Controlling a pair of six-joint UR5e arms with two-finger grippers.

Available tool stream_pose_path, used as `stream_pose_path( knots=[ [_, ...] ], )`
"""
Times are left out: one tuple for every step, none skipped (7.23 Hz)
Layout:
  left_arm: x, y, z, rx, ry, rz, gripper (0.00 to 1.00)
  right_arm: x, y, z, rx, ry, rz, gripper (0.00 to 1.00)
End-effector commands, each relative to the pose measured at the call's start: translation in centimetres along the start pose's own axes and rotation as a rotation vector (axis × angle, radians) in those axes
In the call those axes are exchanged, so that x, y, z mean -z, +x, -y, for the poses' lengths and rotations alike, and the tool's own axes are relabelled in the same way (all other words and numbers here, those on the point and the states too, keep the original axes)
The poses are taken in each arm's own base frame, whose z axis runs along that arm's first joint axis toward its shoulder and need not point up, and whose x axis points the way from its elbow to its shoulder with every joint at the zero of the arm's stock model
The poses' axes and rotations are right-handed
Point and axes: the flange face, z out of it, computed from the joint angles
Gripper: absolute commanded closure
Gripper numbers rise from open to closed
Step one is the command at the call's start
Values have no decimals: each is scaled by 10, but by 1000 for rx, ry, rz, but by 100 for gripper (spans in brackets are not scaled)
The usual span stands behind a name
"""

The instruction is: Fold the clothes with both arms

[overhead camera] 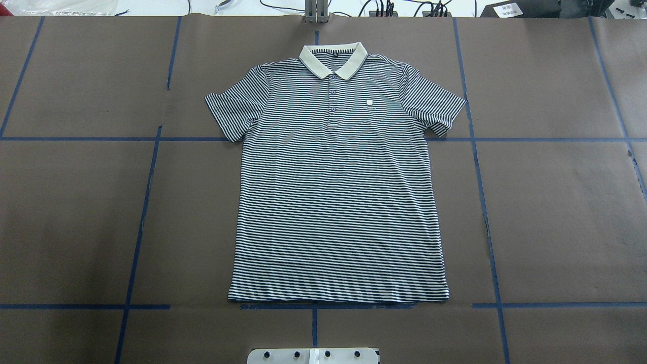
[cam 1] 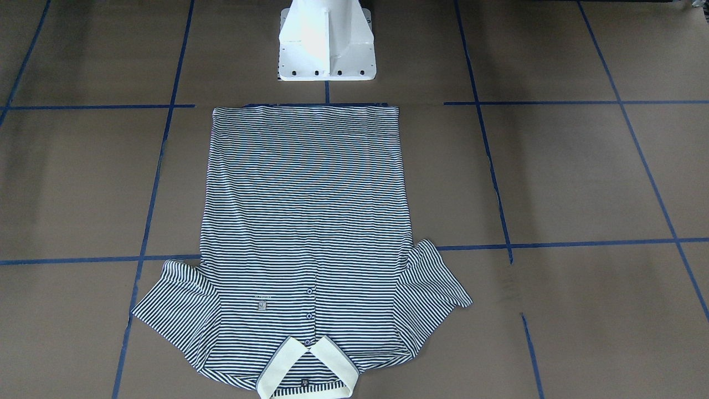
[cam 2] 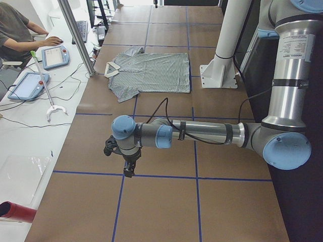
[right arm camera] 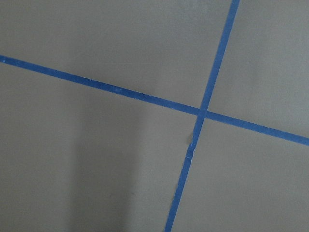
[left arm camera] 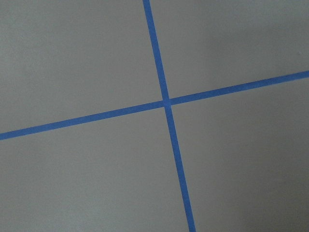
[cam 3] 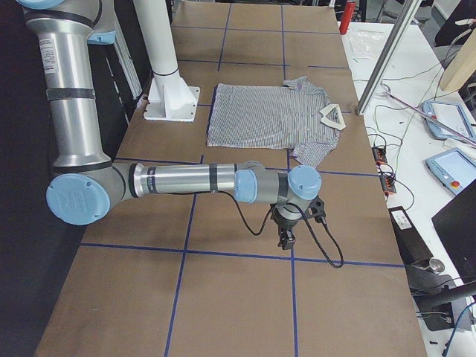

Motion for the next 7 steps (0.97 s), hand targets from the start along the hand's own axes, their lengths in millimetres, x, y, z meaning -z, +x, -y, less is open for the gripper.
stream_pose_path(
  knots=[
    [4,5,-1,-7,8,-8,0,-3,2,-4,-3,-1,9,0],
    [22,22,2,-40,41,-2,0,-5,2,-5,-8,-3,3,0],
    [16,17,-8,-29,28,7,0,-4,2,-5,-7,0,2,0],
    [16,17,-8,-22,30,6,0,-4,1,-5,-3,7,8,0],
    [15,19,-8,-33,32,-3,0,-6,-5,-3,-2,27,46,0],
    [18,24,-3,-47,44,-14,0,-15,-22,8,31,53,72,0],
    [28,38,1,-95,100,-43,0,-34,-52,34,-3,71,80,0]
  ],
)
